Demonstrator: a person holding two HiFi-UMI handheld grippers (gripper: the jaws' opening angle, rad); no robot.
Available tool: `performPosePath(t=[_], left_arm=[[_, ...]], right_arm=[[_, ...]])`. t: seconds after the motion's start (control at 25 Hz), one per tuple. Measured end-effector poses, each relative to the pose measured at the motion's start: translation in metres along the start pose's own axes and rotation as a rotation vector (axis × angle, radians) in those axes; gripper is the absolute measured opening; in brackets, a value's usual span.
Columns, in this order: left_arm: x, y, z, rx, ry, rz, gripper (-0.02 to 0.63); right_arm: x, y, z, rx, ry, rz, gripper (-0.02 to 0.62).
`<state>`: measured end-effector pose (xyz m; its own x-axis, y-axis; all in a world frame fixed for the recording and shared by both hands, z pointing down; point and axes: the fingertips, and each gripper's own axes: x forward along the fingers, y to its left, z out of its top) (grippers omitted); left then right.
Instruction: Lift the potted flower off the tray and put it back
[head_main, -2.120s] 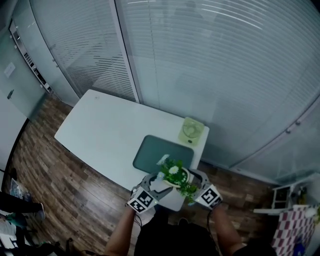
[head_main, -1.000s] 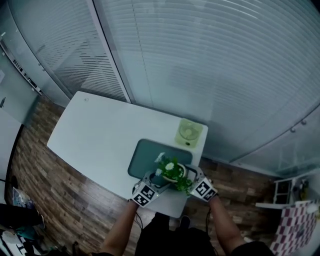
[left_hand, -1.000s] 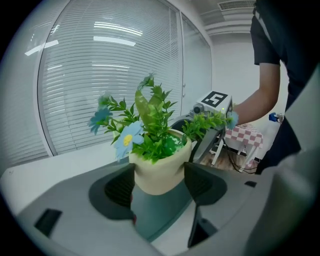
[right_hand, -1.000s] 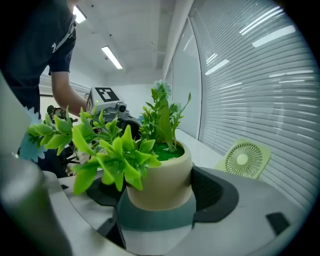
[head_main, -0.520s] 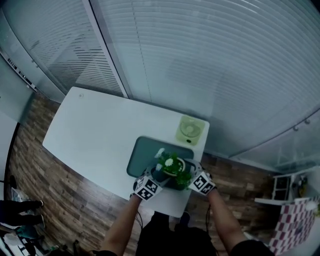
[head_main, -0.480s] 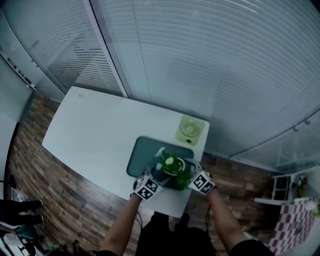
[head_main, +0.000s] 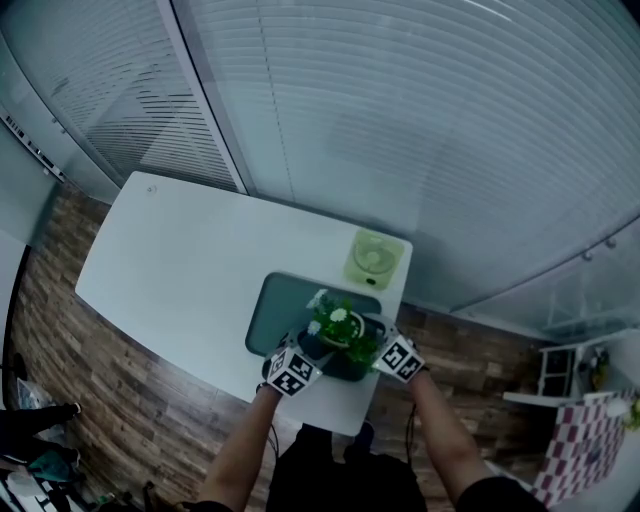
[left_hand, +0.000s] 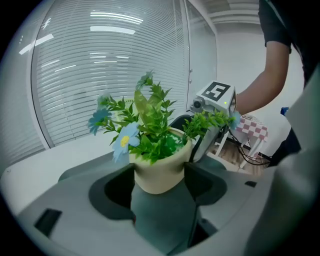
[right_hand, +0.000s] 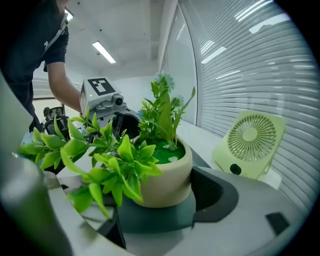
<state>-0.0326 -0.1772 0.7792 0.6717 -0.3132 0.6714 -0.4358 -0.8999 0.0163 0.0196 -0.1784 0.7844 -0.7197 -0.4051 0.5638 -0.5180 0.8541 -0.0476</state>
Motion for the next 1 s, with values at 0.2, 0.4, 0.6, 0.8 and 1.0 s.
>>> performPosePath(t=[0.2, 0.4, 0.6, 0.8, 1.0], left_arm=[[0.001, 0.003, -0.001, -0.015, -0.015, 0.012, 0.288], [0.003, 0.002, -0.002, -0.016, -0.044, 0.041, 0.288], [0.006, 0.005, 0.0, -0.025, -0.04, 0.061, 0.288], [-0.011, 0.009, -0.002, -0.027, -0.076, 0.127, 0.288], [-0.038, 0.015, -0.005, -0.087, -0.12, 0.203, 0.288]], right_arm=[[0.004, -0.002, 0.001, -0.007, -0.002, 0.014, 0.376], [0.004, -0.003, -0.002, -0.023, 0.013, 0.023, 0.376], [0.005, -0.01, -0.002, -0.046, 0.033, 0.034, 0.376], [0.0, -0.012, 0.004, 0.01, -0.026, 0.014, 0.376], [-0.017, -0.012, 0.008, 0.002, -0.053, -0.015, 0.376]])
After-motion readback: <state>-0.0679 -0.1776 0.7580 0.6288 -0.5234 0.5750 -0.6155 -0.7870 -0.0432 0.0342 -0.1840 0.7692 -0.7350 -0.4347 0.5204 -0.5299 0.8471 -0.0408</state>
